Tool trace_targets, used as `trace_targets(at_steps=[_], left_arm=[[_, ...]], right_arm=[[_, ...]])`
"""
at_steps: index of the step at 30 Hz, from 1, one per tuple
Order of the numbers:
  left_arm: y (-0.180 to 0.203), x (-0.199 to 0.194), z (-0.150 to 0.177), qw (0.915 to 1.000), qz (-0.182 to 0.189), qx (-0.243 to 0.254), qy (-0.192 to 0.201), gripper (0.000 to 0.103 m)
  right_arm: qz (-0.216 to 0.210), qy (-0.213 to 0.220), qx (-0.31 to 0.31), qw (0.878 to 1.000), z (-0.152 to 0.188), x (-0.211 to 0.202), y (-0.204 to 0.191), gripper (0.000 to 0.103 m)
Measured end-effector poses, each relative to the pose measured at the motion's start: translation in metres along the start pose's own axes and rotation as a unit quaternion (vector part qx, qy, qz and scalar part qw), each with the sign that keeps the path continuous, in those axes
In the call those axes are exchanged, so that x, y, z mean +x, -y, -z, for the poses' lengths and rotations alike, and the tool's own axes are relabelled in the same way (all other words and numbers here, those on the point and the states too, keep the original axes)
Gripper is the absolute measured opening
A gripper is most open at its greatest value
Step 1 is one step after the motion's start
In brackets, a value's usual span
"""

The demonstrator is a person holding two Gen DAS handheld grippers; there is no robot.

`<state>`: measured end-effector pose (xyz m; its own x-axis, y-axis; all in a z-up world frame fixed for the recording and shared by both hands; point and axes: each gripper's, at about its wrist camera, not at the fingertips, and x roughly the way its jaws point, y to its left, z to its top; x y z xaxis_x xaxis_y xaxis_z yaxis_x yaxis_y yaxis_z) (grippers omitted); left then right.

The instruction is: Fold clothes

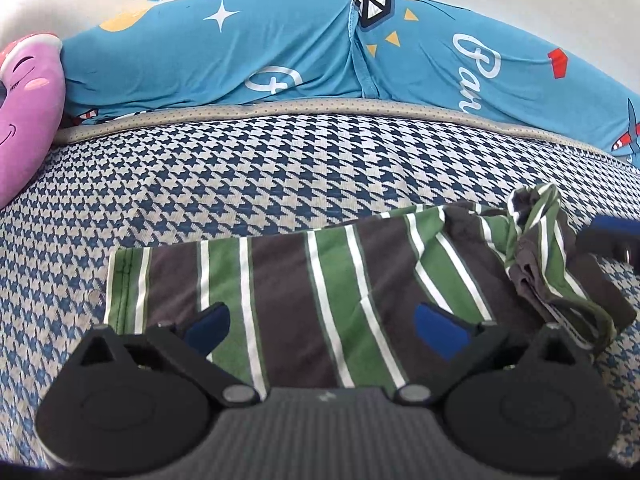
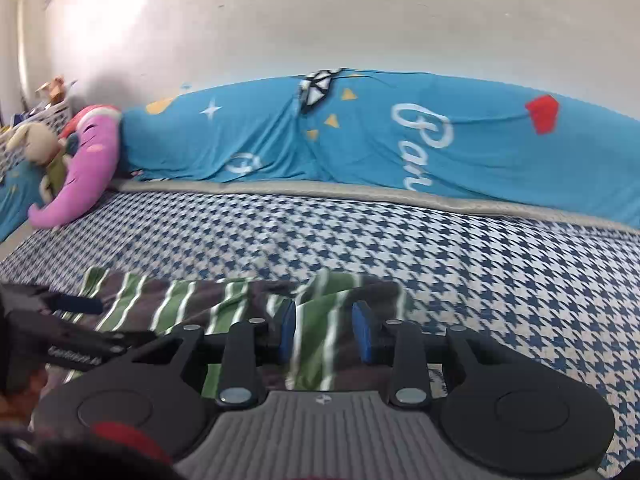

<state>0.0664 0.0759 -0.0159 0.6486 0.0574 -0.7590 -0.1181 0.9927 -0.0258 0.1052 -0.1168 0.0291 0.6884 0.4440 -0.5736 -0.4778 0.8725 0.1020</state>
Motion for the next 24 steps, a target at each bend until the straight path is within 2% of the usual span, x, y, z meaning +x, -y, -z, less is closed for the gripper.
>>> trace_targets(at_steps=[10,16,24], left_arm=[[-0.002,0.002,-0.001,1.0,-0.001,-0.006,-0.003,0.103],[-0.001,0.004,-0.002,0.9999,-0.001,-0.011,-0.005,0.103],[-0.002,0.007,-0.003,0.9998,0.005,-0.019,-0.009,0.103]], right_arm=[[0.022,0.003,0.005,1.0,-0.003,0.023,0.006,0.031],[0.03,-0.025,-0.005,0.999,0.0,0.052,0.001,0.031],[0.045,-0.037,-0.005,0.998,0.002,0.082,-0.004,0.032]])
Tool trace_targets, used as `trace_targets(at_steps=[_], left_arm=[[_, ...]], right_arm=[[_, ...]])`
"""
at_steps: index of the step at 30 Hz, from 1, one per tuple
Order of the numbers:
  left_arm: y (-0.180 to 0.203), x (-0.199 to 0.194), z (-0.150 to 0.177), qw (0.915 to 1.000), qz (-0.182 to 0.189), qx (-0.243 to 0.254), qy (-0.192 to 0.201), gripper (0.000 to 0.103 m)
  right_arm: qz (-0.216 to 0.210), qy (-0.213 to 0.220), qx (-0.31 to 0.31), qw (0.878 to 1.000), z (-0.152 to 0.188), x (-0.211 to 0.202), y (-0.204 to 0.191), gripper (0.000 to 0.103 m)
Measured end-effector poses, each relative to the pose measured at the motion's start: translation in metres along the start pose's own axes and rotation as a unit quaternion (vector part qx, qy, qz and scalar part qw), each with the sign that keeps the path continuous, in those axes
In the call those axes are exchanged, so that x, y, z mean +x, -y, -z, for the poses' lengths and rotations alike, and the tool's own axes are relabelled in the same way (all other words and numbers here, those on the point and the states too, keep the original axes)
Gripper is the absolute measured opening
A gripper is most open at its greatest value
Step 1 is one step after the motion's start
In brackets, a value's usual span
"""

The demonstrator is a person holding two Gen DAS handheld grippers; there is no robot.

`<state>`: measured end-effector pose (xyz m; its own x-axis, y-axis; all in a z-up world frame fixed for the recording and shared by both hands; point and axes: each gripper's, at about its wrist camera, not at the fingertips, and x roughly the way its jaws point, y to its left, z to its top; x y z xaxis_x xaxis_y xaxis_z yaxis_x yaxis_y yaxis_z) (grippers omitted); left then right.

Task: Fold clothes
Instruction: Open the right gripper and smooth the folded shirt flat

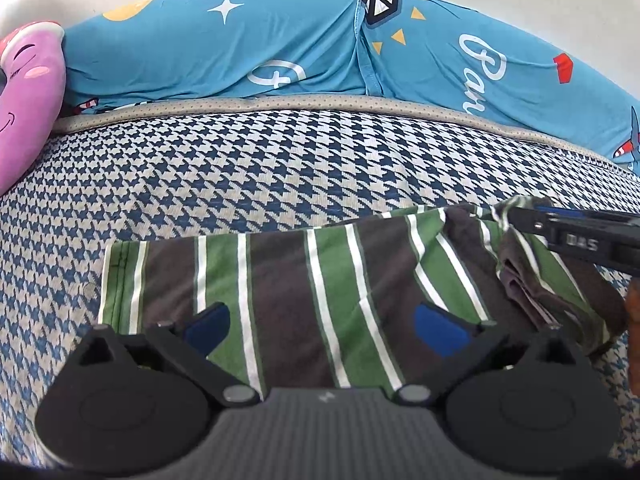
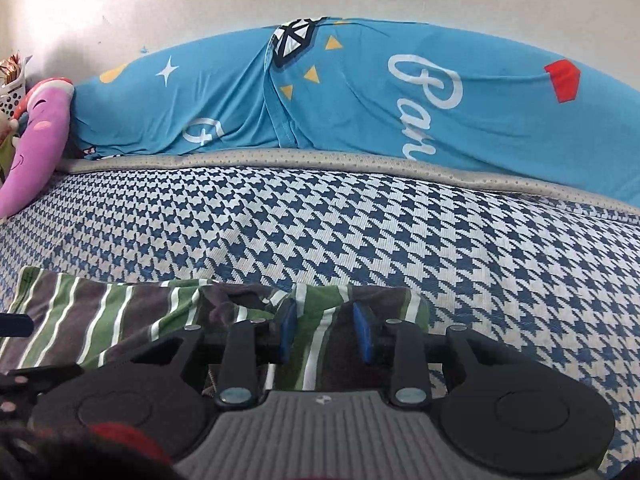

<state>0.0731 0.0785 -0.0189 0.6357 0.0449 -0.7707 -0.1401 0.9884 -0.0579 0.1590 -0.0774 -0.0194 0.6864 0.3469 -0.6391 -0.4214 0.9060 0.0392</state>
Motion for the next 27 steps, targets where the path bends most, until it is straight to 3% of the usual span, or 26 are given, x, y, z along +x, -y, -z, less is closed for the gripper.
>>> trace_targets(at_steps=[9,16,22,27], left_arm=[[-0.003,0.002,-0.001,0.9999,0.006,-0.009,-0.006,0.103],[-0.001,-0.002,-0.003,1.0,0.002,-0.004,0.006,0.103],[0.001,-0.001,-0.001,0.9999,-0.007,0.0,0.008,0.103],[0.002,-0.003,0.002,0.9999,-0.009,0.008,0.01,0.103]], right_arm=[[0.0,0.007,-0.004,1.0,-0.005,-0.008,0.0,0.032],[0.003,0.025,0.045,0.999,-0.013,-0.046,0.02,0.032],[0.015,0.011,0.111,0.994,-0.003,-0.081,0.044,0.032],[0.015,0.005,0.128,0.992,0.006,-0.107,0.037,0.032]])
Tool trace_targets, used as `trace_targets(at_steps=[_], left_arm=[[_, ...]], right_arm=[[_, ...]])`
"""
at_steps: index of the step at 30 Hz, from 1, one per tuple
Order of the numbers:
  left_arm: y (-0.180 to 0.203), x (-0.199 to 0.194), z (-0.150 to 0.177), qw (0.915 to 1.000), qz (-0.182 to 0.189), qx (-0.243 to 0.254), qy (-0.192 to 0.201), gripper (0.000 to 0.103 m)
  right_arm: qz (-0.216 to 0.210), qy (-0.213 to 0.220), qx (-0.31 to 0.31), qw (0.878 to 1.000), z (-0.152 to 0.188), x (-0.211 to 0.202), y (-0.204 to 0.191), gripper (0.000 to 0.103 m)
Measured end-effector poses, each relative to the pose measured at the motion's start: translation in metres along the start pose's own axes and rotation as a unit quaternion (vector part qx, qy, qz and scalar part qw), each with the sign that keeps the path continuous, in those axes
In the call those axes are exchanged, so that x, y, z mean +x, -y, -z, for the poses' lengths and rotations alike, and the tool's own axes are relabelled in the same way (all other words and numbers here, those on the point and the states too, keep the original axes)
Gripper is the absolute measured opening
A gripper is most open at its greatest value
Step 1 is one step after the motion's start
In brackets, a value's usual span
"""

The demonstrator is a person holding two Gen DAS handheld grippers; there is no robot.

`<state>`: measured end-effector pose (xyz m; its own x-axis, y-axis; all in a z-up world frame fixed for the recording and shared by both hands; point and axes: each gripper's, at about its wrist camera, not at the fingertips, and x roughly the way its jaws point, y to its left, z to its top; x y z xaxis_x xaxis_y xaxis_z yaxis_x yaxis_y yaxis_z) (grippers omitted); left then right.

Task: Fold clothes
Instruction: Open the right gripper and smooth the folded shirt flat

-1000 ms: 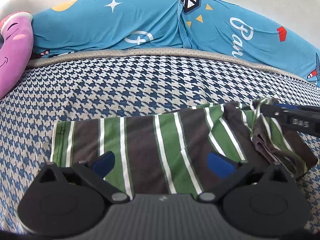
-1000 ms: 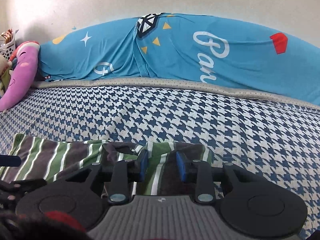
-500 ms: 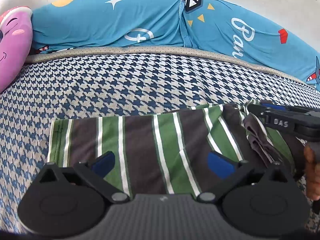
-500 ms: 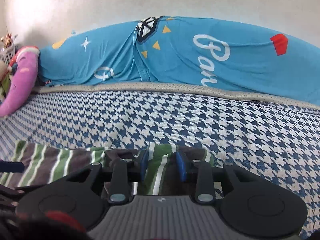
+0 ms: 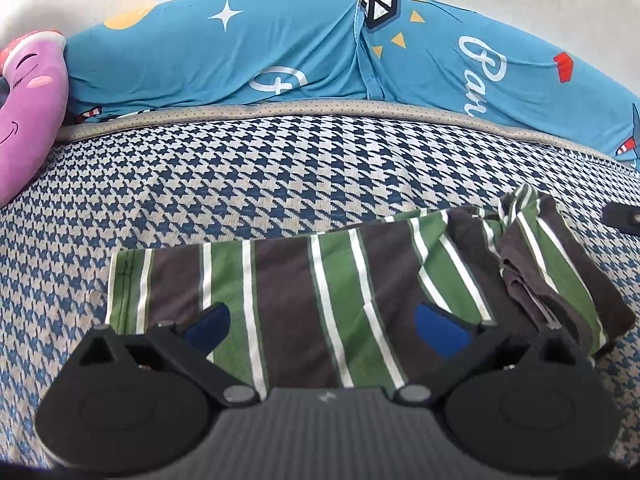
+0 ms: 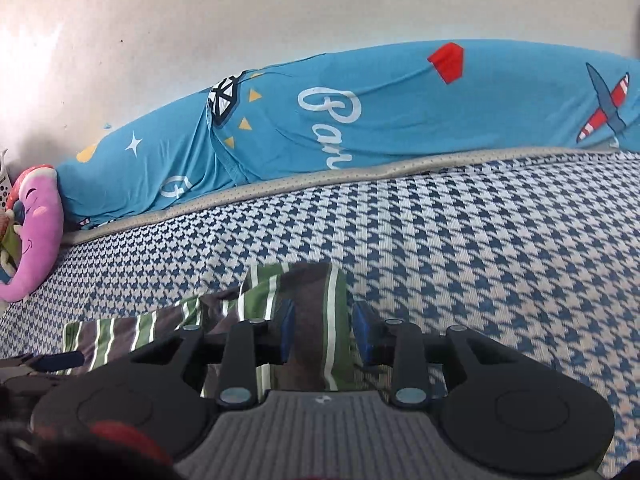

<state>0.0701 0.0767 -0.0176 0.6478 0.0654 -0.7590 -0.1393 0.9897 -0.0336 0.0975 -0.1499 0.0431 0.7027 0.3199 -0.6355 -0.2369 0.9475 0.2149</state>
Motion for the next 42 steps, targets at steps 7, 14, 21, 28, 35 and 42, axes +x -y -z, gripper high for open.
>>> trace_targets(at_steps=[7,14,21,28,35,42], left_arm=[[-0.001,-0.005,0.002,1.0,-0.003,0.004,0.006,0.103],[0.001,-0.008,0.004,0.9999,-0.009,0.003,0.007,0.103],[0.0,-0.008,0.003,1.0,-0.009,0.0,0.004,0.103],[0.001,-0.007,0.002,1.0,-0.008,0.003,0.002,0.103],[-0.001,-0.006,0.002,1.0,-0.004,0.003,-0.002,0.103],[-0.001,-0.005,0.002,1.0,-0.001,0.006,-0.003,0.103]], right_arm=[[-0.003,0.003,0.0,1.0,0.018,-0.022,-0.009,0.031],[-0.024,-0.007,-0.089,0.996,0.041,-0.031,-0.033,0.031],[-0.009,-0.022,-0.195,0.98,0.064,-0.023,-0.056,0.031],[-0.007,-0.012,-0.264,0.964,0.076,-0.014,-0.075,0.031],[0.046,-0.019,-0.355,0.934,0.1,0.007,-0.093,0.032],[0.061,-0.007,-0.326,0.943,0.093,0.009,-0.092,0.012]])
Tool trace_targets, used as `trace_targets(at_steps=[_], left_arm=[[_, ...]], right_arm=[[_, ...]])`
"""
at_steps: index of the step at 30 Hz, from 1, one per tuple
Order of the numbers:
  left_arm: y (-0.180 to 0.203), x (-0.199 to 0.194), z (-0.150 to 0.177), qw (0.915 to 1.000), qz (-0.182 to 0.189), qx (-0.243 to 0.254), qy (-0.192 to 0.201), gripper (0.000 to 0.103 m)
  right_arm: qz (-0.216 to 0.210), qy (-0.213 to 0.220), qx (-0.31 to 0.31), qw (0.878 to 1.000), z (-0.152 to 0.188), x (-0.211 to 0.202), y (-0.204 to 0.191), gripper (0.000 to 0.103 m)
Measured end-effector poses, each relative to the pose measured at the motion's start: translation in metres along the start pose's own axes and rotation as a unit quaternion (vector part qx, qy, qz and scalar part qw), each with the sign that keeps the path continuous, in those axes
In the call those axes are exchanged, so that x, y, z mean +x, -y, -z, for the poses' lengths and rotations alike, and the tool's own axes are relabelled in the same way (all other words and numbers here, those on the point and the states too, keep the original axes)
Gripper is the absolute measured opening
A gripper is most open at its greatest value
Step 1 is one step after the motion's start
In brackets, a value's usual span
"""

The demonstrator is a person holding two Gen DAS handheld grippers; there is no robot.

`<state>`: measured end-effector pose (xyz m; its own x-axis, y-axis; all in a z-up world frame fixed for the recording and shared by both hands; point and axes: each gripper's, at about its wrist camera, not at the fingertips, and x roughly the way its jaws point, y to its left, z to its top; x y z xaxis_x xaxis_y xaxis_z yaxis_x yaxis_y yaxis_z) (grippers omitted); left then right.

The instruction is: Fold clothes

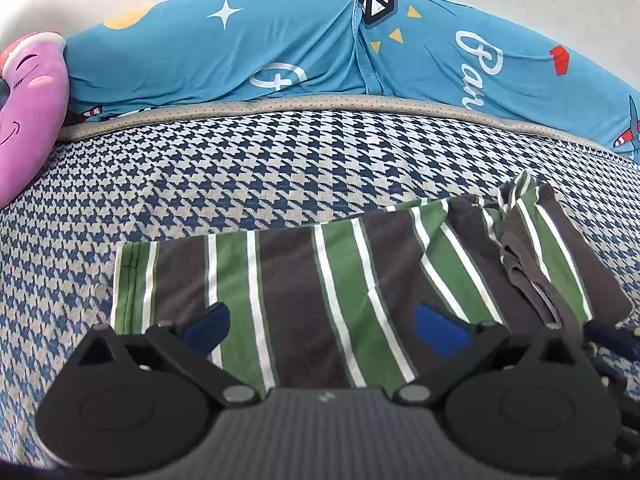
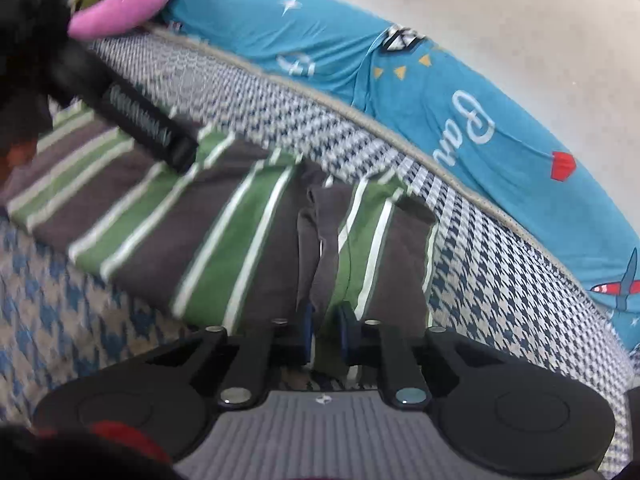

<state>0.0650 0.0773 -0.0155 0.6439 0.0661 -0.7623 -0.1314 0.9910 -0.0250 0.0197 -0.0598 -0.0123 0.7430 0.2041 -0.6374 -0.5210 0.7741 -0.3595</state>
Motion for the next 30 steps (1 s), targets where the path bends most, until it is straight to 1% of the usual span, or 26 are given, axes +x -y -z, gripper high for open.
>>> trace_targets(at_steps=[3,5,6,7,10,12,14,15,17,21,22,25,28,30], left_arm=[[-0.001,0.0,0.0,1.0,0.001,0.0,0.001,0.103],[-0.001,-0.001,0.0,1.0,0.001,-0.001,0.002,0.103],[-0.001,-0.001,0.0,1.0,0.001,-0.001,0.002,0.103],[-0.001,0.0,0.0,1.0,0.0,-0.001,0.002,0.103],[0.0,0.001,-0.001,1.0,-0.002,-0.001,0.001,0.103],[0.001,0.002,0.0,1.0,-0.002,0.0,-0.001,0.103],[0.001,0.002,0.0,1.0,-0.001,0.003,-0.002,0.103],[0.001,0.002,0.0,1.0,0.001,0.004,-0.002,0.103],[0.001,0.001,0.0,1.0,0.003,0.004,-0.002,0.103],[0.0,0.001,-0.001,1.0,0.006,0.004,0.0,0.103],[0.0,0.0,-0.001,1.0,0.006,0.005,0.0,0.103],[-0.001,-0.001,-0.001,1.0,0.002,0.006,0.002,0.103],[-0.001,-0.002,0.0,1.0,-0.004,0.007,0.005,0.103],[0.0,-0.002,0.0,0.9999,-0.007,0.006,0.006,0.103]], right_arm=[[-0.029,0.024,0.062,0.997,-0.007,-0.009,0.012,0.012],[-0.058,0.029,0.106,0.992,-0.009,-0.011,0.021,0.012],[-0.069,0.027,0.124,0.99,-0.01,-0.011,0.025,0.012],[-0.073,0.015,0.131,0.989,-0.01,-0.008,0.027,0.012],[-0.087,-0.029,0.148,0.985,-0.007,0.01,0.028,0.014],[-0.094,-0.047,0.15,0.983,-0.007,0.019,0.028,0.019],[-0.091,-0.049,0.136,0.985,-0.008,0.018,0.026,0.019],[-0.091,-0.05,0.13,0.986,-0.009,0.017,0.026,0.021],[-0.101,-0.045,0.136,0.985,-0.009,0.012,0.03,0.023],[-0.129,-0.009,0.154,0.98,-0.01,-0.01,0.042,0.022],[-0.13,0.003,0.158,0.979,-0.011,-0.015,0.045,0.022],[-0.11,0.03,0.17,0.979,-0.012,-0.025,0.053,0.022],[-0.084,0.029,0.199,0.976,-0.011,-0.025,0.062,0.022],[-0.066,0.026,0.202,0.977,-0.012,-0.022,0.064,0.022]])
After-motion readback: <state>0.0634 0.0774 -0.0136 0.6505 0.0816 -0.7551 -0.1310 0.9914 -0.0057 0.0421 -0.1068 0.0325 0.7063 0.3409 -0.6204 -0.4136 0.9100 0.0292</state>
